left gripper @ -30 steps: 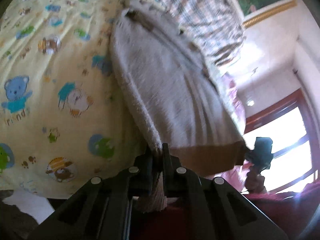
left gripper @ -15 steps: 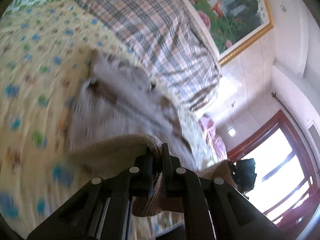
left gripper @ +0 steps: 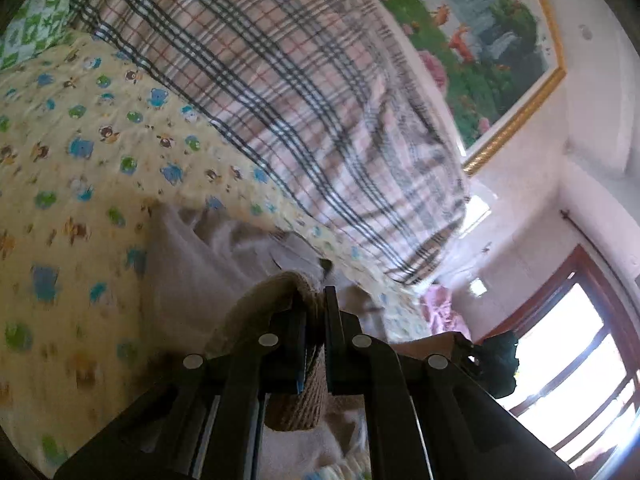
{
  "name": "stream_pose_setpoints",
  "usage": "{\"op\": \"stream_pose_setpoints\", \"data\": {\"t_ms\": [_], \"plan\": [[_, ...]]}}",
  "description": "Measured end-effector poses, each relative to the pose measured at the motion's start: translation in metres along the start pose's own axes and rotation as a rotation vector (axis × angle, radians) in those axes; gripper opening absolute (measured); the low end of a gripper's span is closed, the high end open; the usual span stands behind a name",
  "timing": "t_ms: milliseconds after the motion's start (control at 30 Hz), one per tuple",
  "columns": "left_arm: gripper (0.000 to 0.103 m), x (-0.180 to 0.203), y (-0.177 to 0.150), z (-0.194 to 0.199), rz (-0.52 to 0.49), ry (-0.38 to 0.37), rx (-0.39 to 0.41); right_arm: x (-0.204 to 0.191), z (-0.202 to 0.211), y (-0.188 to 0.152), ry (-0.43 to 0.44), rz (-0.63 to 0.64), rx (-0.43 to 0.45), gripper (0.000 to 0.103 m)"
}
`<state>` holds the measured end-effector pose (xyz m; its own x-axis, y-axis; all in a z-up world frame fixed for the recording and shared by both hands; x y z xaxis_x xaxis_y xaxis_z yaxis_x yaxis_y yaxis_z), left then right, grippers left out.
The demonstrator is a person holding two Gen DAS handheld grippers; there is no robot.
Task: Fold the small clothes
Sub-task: 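Grasp the brown ribbed hem with the left gripper while the right gripper grasps the hem, then lift the hem with both grippers and fold it over toward the collar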
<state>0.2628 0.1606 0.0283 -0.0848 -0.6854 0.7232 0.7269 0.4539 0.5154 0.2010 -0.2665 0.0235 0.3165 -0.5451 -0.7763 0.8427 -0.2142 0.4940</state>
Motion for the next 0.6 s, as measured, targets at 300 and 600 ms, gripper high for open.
{"op": "stream_pose_setpoints", "data": {"t_ms": [300, 600], "plan": [[0.005, -0.065, 0.032, -0.072, 0.074, 0.098, -0.08, 0.073, -0.062, 0.03, -0.242, -0.086, -0.082, 0.009], [0.011, -0.099, 0.03, -0.1, 0.112, 0.194, -0.163, 0.106, -0.077, 0.03, -0.33, -0.159, -0.104, 0.011]]}}
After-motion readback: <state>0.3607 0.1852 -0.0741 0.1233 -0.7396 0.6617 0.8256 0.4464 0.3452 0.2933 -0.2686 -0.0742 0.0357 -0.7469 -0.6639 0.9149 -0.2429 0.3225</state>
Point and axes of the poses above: each gripper's, at about its wrist camera, not at the fingertips, and z roughly against the way its jaws point, x to its right, y to its top, the point moved 8 cm from there along -z, roughly the way its jaws point, and after that the axes turned 12 degrees about -x, right-handed, at the moved point
